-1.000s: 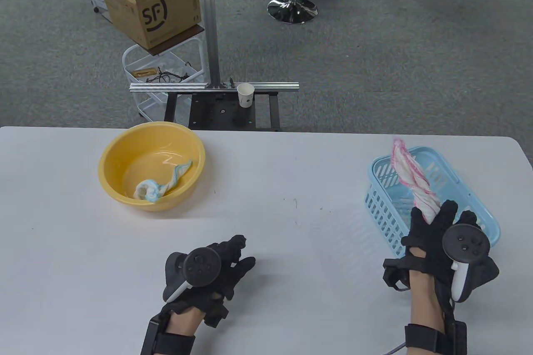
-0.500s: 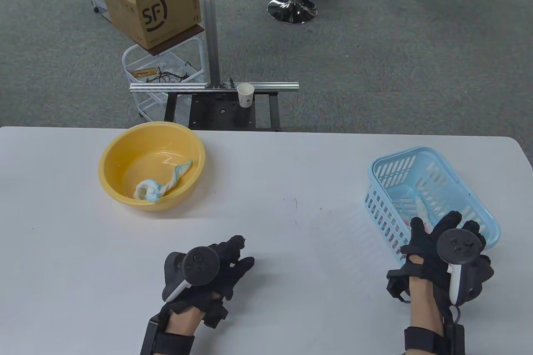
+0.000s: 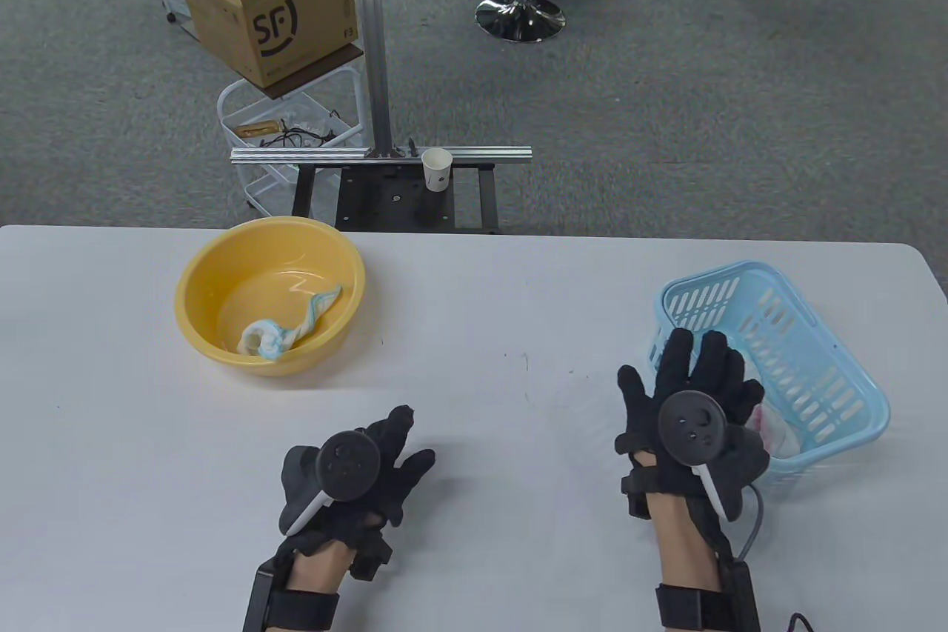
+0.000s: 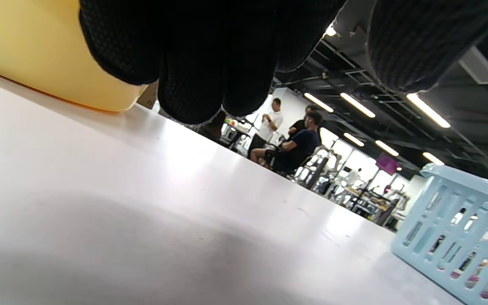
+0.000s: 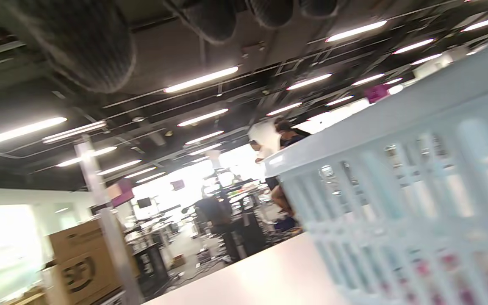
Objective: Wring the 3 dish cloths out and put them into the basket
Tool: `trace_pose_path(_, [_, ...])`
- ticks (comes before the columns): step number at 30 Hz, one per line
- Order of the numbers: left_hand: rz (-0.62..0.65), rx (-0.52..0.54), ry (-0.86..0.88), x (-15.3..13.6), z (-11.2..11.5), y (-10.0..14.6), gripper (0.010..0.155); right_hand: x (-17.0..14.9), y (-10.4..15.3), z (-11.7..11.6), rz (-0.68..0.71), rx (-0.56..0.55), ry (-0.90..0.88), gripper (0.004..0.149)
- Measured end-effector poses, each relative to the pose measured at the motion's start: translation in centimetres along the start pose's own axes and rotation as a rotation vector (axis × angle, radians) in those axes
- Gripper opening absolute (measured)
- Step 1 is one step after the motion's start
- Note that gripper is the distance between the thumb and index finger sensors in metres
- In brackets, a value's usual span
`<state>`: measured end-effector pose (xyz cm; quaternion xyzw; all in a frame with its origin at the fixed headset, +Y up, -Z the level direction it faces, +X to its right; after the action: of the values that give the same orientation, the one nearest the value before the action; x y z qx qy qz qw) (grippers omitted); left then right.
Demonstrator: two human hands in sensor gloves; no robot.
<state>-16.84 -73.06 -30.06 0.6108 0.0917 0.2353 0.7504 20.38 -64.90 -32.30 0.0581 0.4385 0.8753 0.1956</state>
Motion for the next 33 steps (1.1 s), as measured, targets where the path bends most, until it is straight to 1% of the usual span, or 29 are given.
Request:
trace_pose_path(4, [-0.039, 0.009, -0.003, -0.7, -0.2, 0.0, 0.082, 2.8, 1.4, -2.1, 0.114, 0.051, -0.051, 0.081])
trace_pose_path(5, [-0.043, 0.012, -0.002, -0.8, -0.3, 0.0, 0.083, 3.2, 1.6, -2.4, 0.129, 0.057, -0.062, 0.082])
trace_pose_path(9, [-0.067, 0.018, -0.002, -1.4, -0.4, 0.0, 0.084, 5.1, 3.5, -5.0, 0.218, 0.121, -0.118, 0.082])
trace_pose_path(13, [-0.09, 0.007, 0.005, -2.0, -0.4, -0.1, 0.085, 6.0, 5.3, -7.1, 0.285, 0.174, -0.136, 0.082])
trace_pose_path(18, [-0.128, -0.024, -0.012, -2.7, 0.0, -0.4, 0.088, 5.8, 7.0, -8.8, 0.339, 0.224, -0.138, 0.083])
trace_pose_path(25, [-0.176, -0.053, -0.042, -3.6, 0.5, -0.7, 0.092, 5.5, 8.4, -9.5, 0.362, 0.29, -0.117, 0.084])
trace_pose_path(33, [-0.198, -0.044, -0.091, -3.3, 0.8, -0.5, 0.091, 5.1, 8.6, -9.2, 0.349, 0.292, -0.124, 0.084])
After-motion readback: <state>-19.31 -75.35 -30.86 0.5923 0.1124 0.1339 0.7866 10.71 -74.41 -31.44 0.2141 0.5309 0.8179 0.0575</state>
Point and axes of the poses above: the tracker on the back of each hand, its own x axis roughly to the thumb side, its own y axis roughly from the fingertips to the wrist, z = x × y, the point moved 1 cm from there along -y, roughly from the wrist to the fingertips, and after that the axes turned 13 degrees about -x, right-handed, at the moved point
